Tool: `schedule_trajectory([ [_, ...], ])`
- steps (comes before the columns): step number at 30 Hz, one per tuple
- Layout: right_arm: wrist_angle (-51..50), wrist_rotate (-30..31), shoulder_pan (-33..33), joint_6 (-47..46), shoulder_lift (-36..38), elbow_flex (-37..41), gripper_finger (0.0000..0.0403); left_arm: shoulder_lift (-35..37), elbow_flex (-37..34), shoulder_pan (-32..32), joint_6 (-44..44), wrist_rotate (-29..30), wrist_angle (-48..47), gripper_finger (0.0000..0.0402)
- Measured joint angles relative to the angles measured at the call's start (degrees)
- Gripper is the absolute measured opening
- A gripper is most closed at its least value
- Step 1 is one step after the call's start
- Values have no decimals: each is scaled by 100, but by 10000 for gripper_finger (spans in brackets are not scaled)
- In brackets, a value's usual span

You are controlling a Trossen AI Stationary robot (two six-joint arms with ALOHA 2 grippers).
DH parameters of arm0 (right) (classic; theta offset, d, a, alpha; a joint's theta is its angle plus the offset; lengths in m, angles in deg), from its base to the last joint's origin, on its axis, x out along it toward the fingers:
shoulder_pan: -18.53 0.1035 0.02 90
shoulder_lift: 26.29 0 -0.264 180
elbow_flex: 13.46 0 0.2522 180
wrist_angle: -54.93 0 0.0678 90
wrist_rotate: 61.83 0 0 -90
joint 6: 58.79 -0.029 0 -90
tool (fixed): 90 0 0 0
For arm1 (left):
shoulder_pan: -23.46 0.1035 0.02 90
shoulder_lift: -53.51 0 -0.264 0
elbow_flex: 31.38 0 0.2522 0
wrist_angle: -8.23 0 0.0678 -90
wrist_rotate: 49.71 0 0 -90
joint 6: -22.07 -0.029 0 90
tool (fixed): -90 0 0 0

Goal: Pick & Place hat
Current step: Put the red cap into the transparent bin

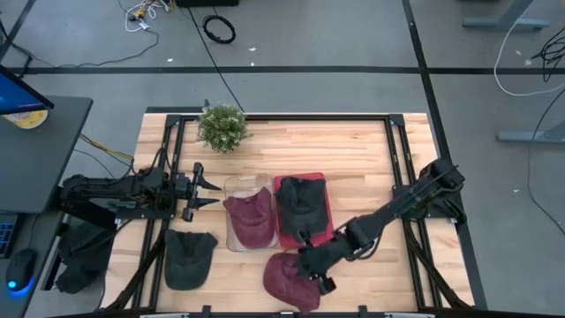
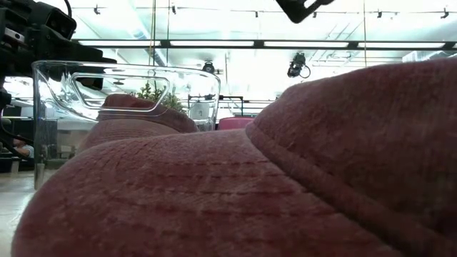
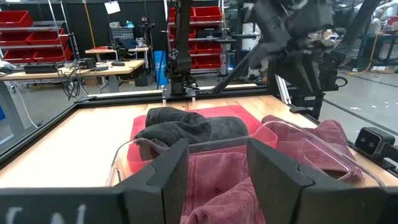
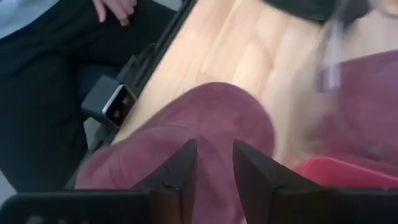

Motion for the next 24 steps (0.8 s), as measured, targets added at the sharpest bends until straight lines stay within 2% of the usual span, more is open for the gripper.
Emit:
schedule_trajectory([
  [7, 404, -25, -13, 55, -634, 0, 105, 0, -1, 0, 2, 0, -9, 167],
  [12, 748, -368, -2, 237, -1076, 0, 105, -1, 0, -2, 0, 0, -9, 167],
  [24, 649, -367, 14, 382, -1123, 2, 100, 0, 0, -2, 1, 0, -13, 167],
])
